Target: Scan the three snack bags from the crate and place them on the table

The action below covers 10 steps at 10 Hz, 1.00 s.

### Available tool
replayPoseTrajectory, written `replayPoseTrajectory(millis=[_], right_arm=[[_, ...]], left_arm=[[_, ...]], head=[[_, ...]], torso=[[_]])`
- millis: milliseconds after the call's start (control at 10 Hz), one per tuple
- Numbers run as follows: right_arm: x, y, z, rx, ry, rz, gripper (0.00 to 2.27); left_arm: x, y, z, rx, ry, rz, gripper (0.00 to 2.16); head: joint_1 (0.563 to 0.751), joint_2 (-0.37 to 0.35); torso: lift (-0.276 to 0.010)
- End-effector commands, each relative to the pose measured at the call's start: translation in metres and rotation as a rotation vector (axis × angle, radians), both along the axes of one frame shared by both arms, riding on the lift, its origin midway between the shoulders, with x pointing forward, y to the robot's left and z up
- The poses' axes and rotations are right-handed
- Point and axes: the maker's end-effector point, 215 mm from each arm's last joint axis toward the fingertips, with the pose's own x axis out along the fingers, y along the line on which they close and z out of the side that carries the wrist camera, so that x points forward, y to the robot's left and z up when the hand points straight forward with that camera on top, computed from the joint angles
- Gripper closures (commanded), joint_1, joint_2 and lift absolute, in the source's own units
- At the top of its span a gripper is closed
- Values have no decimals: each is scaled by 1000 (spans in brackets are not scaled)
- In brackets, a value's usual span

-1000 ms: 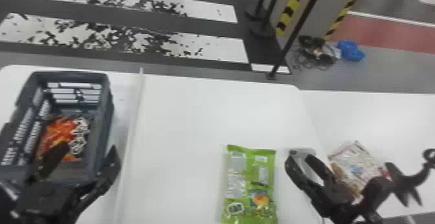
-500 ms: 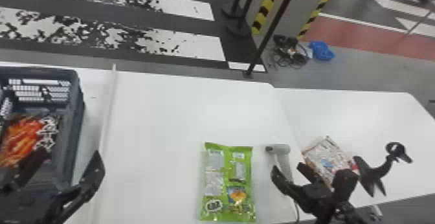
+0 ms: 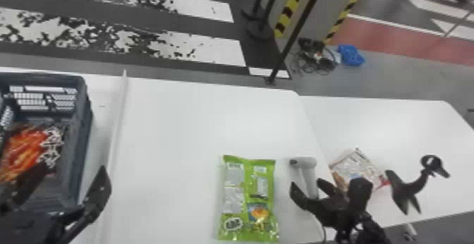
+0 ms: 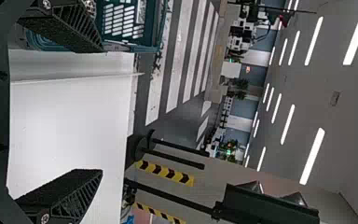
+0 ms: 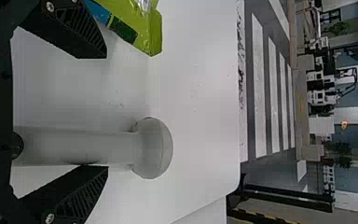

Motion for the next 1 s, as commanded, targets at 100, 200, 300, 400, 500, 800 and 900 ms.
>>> replayPoseTrajectory(millis=[100, 200, 300, 400, 500, 800, 900], right_arm=[[2, 2, -14, -3, 31, 13, 1018], [2, 0, -17, -1, 39, 3, 2037], [2, 3, -20, 0, 45, 4, 2189], [2, 3, -21, -5, 46, -7, 2226], [2, 4, -22, -9, 41, -18, 2233], [-4, 4, -18, -22, 10, -55, 2233], [-7, 2, -14, -32, -6, -72, 2233]], left_arm=[[1, 1, 7, -3, -24, 4, 76], [2, 1, 7, -3, -24, 4, 76], [2, 1, 6, -2, -24, 4, 76], [3, 1, 5, -2, -22, 3, 76], [3, 2, 6, -1, -31, 7, 73], [4, 3, 5, 0, -39, 8, 73], [5, 4, 5, 1, -40, 10, 73]], head=[[695, -350], [695, -350], [695, -350], [695, -350], [695, -350], [695, -350], [695, -350]], torso=[[-37], [-37], [-37], [-37], [-37], [-37], [-37]])
